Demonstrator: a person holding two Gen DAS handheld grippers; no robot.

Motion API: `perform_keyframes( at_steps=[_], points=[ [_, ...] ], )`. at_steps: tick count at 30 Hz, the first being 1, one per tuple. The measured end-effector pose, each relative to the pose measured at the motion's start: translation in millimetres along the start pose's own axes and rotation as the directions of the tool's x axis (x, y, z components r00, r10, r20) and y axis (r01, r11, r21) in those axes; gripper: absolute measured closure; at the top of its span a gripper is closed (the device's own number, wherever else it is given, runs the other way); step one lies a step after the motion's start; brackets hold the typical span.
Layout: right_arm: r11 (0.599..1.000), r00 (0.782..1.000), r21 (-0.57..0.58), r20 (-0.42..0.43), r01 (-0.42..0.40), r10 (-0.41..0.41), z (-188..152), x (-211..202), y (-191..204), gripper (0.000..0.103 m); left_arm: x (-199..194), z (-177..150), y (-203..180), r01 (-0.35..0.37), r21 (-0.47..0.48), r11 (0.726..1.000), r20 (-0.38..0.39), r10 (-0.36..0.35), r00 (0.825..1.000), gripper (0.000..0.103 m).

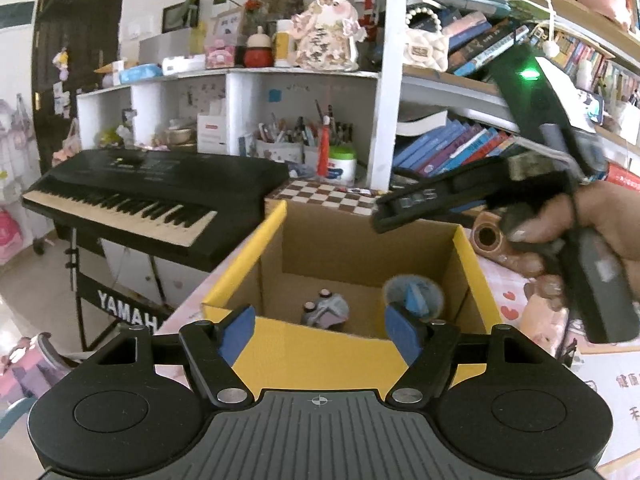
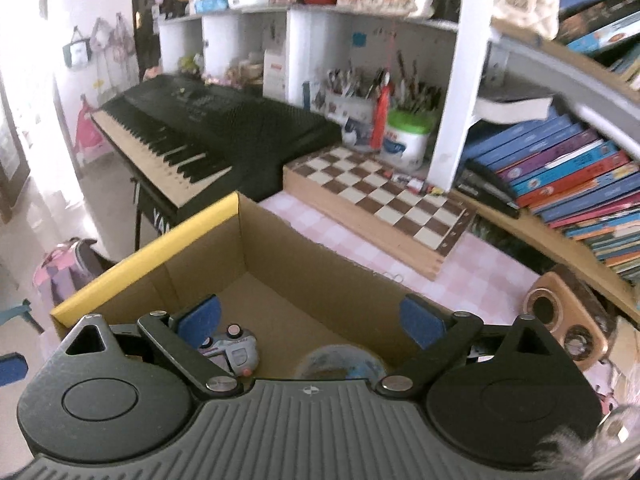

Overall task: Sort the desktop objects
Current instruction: 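Withdraw both open tools from the box back toward the pig plush and bottle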

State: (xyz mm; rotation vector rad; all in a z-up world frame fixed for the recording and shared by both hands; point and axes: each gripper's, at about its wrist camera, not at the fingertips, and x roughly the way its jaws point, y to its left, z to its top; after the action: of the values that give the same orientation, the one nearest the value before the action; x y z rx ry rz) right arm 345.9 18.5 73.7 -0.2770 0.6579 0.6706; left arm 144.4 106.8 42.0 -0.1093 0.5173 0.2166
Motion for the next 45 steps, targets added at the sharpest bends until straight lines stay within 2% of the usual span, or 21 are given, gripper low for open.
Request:
perform_keyframes(
  at_steps=[3, 12, 13, 21, 33, 40, 45],
  points=[
    [1.000, 0.999, 0.022, 0.034, 0.019, -0.020, -7, -19, 3, 0.006, -9, -2, 9, -0.011, -0.006, 1.000, 0.010, 0.011, 1.000, 0.024],
    [0.991, 0.989, 0.102, 0.110, 0.090, -0.101, -41, -75, 10, 0.006, -31, -9, 38, -0.019, -0.017, 1.000, 0.029, 0.020, 0.999, 0.020],
    [0.989, 0.986, 0.108, 0.119, 0.103, -0.115, -46, -82, 11, 0.006, -33, -9, 41, -0.022, -0.019, 1.000, 0.033, 0.023, 0.999, 0.017],
    [0.968, 0.961, 0.160, 0.168, 0.195, -0.221, -81, -128, 22, 0.006, -52, -17, 56, -0.034, -0.045, 0.998, 0.053, 0.036, 0.998, 0.014],
    [0.937, 0.926, 0.217, 0.205, 0.275, -0.319, -142, -171, 48, 0.006, -82, -40, 60, -0.021, -0.049, 0.999, 0.057, 0.024, 0.998, 0.014],
    [0.936, 0.929, 0.214, 0.189, 0.278, -0.319, -176, -184, 75, 0.006, -100, -58, 54, -0.028, -0.016, 0.999, 0.063, 0.029, 0.998, 0.013],
    [0.940, 0.940, 0.212, 0.159, 0.267, -0.303, -197, -189, 92, 0.006, -112, -72, 49, -0.027, 0.020, 0.999, 0.053, 0.026, 0.998, 0.013]
  ],
)
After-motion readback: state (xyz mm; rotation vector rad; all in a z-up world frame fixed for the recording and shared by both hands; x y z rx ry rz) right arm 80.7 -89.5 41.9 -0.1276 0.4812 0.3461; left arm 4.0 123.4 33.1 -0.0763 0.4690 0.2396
